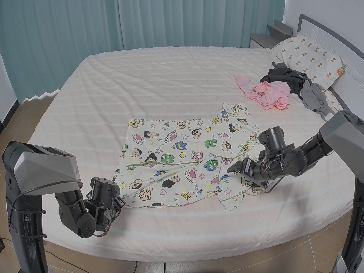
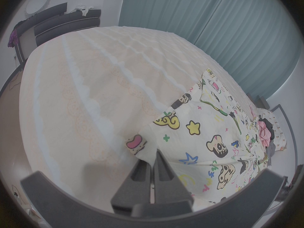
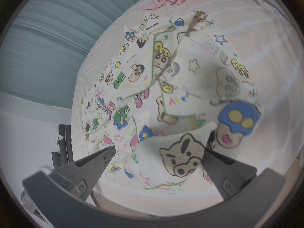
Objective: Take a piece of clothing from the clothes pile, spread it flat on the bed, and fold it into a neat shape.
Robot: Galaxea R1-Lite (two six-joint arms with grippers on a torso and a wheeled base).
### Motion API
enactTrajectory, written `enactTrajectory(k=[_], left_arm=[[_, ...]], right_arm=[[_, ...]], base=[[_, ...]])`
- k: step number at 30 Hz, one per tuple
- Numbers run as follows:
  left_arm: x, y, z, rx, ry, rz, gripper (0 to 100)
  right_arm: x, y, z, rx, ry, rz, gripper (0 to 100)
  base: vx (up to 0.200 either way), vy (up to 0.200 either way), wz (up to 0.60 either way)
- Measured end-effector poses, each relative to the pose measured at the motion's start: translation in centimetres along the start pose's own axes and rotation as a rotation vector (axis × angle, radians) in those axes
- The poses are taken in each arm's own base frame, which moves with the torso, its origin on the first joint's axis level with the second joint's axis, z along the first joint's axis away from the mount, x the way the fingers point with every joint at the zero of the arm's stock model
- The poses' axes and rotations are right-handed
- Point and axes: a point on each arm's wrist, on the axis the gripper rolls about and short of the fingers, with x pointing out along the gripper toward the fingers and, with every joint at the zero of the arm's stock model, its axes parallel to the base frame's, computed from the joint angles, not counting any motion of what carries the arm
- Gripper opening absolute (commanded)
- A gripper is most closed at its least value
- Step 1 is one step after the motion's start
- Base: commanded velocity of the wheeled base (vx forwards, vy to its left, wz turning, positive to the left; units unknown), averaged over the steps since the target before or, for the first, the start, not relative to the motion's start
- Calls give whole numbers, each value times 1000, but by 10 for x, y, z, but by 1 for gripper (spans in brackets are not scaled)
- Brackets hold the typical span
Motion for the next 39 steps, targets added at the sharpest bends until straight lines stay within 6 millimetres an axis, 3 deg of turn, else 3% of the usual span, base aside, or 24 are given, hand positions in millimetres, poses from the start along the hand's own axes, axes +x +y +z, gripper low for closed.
enactTrajectory(k=[8,17,34,35,39], left_arm=[[1,0,0,0,1,0,0],[1,0,0,-1,1,1,0],[1,0,-1,1,2,1,0],[1,0,-1,0,3,1,0],[1,0,-1,0,3,1,0]], right_arm=[[-13,-22,-37,-103,-14,53,100],[-23,-24,-82,-199,23,89,100],[-10,-11,-114,-316,-109,-104,100],[-8,-10,-114,-319,-124,-107,0],[2,-5,-117,-327,-187,-139,0]], base=[[0,0,0],[0,0,0],[0,0,0],[0,0,0],[0,0,0]])
